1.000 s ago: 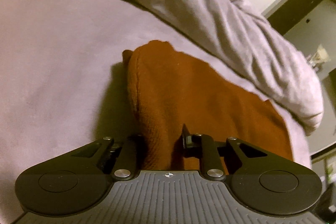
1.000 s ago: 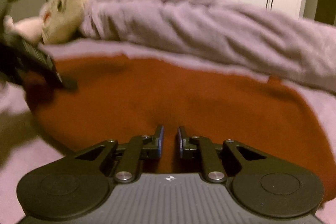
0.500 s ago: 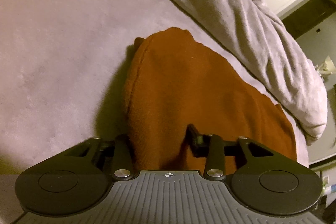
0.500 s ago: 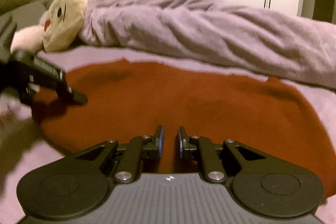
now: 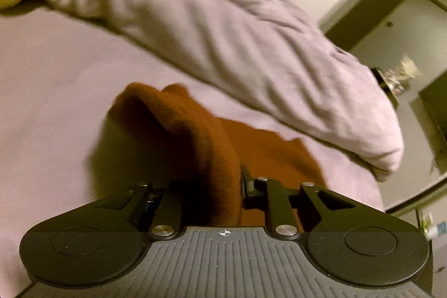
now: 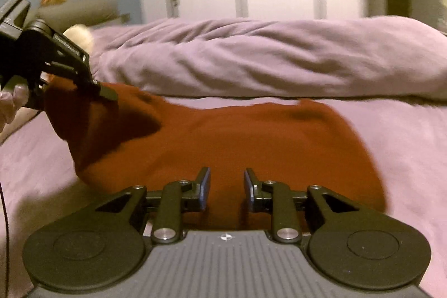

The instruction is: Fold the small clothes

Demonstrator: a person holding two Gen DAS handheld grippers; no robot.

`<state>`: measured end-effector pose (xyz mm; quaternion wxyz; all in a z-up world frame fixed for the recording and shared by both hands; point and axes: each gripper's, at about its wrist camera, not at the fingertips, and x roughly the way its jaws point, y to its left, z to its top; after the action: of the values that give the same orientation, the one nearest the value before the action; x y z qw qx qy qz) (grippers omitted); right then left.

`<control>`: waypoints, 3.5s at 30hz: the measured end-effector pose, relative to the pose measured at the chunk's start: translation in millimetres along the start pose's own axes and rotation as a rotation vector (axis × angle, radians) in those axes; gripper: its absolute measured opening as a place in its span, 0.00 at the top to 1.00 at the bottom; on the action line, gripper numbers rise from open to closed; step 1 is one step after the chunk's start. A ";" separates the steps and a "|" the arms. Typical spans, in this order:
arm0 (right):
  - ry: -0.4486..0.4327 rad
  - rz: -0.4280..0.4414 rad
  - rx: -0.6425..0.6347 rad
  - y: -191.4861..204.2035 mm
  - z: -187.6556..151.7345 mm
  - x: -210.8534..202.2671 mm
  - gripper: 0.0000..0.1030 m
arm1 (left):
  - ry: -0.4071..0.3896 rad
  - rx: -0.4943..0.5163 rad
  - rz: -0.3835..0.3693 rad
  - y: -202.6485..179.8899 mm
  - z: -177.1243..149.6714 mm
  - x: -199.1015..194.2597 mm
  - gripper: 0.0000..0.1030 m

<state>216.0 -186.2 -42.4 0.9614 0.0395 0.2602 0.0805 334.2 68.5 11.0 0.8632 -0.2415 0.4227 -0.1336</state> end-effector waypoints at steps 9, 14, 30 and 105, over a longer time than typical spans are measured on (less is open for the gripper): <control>-0.007 -0.086 0.115 -57.7 -4.0 -27.4 0.72 | 0.075 0.308 0.049 -103.6 -63.2 81.9 0.63; 0.010 -0.096 0.130 -71.4 -11.6 -34.0 0.67 | 0.103 0.414 0.010 -107.8 -82.1 76.1 0.46; -0.089 0.063 0.093 -35.2 44.8 -10.2 0.66 | -0.015 0.207 0.179 -3.6 -78.0 7.8 0.29; 0.161 0.111 0.360 -118.7 51.0 70.9 0.65 | -0.010 0.365 0.232 -38.9 -106.2 29.4 0.11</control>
<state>318.1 -292.3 -47.5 0.9090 0.2184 0.3438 0.0884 266.6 -9.6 -43.9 0.9044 -0.0316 0.4121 -0.1063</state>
